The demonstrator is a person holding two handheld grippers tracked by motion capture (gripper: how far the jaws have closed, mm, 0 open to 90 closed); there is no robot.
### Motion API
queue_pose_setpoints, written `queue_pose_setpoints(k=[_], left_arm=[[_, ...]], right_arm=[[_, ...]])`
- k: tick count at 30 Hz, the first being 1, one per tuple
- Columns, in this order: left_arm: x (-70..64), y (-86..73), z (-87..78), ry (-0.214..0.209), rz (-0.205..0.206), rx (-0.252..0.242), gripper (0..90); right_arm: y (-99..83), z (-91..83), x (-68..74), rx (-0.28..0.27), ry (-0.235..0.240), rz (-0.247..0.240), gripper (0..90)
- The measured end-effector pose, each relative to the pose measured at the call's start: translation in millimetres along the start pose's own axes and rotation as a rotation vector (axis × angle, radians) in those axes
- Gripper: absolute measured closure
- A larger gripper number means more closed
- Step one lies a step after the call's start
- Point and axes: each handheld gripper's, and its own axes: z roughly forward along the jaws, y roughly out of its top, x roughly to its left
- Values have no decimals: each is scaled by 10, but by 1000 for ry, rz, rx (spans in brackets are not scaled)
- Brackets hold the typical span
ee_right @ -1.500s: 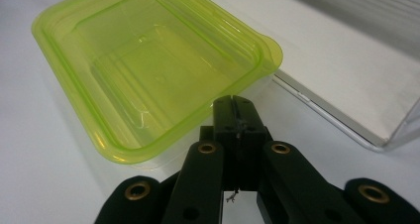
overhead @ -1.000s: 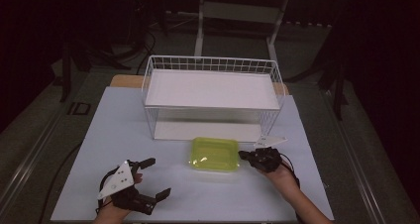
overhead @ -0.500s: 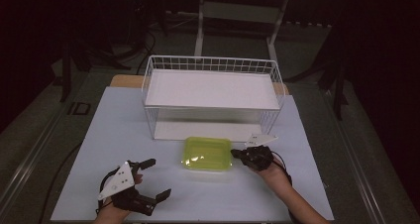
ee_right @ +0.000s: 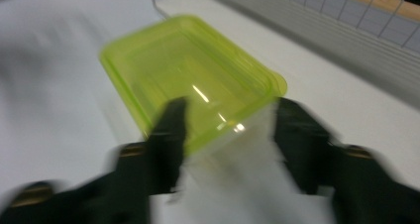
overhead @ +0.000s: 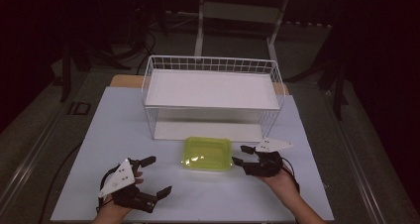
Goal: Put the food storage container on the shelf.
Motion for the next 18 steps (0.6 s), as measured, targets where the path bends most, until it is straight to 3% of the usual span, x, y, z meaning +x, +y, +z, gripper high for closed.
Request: queue_pose_setpoints(k=[1, 2, 3, 4, 5, 8, 9, 10, 11, 14, 16, 18], left_arm=[[6, 15, 16, -5, 6, 18, 7], [6, 15, 16, -5, 6, 18, 7], [47, 59, 83, -45, -35, 99, 7], [47, 59, 83, -45, -35, 99, 7], [56, 66, 102, -56, -51, 115, 7], [74, 111, 183, -68, -80, 170, 7], [72, 128, 207, -59, -67, 164, 7], [74, 150, 234, -55, -61, 161, 7], [82, 173, 262, -55, -55, 155, 8], [127, 256, 350, -51, -67, 162, 7], [170, 310, 414, -50, -85, 175, 7], [211, 353, 475, -50, -107, 175, 8]], right_arm=[[13, -23, -1, -7, 23, 17, 278], [13, -23, -1, -7, 23, 17, 278], [25, -103, 75, -29, 32, -10, 145], [25, -103, 75, -29, 32, -10, 145], [19, -138, 151, -24, -14, -45, 137], [10, -175, 194, -45, -26, -56, 175], [8, -210, 193, -79, -2, -20, 191], [8, -210, 193, -79, -2, -20, 191], [19, -242, 153, -80, 20, 59, 201], [41, -269, 125, -89, 33, 75, 202], [68, -279, 112, -80, 12, 79, 199], [92, -259, 75, -68, 29, 115, 199]])
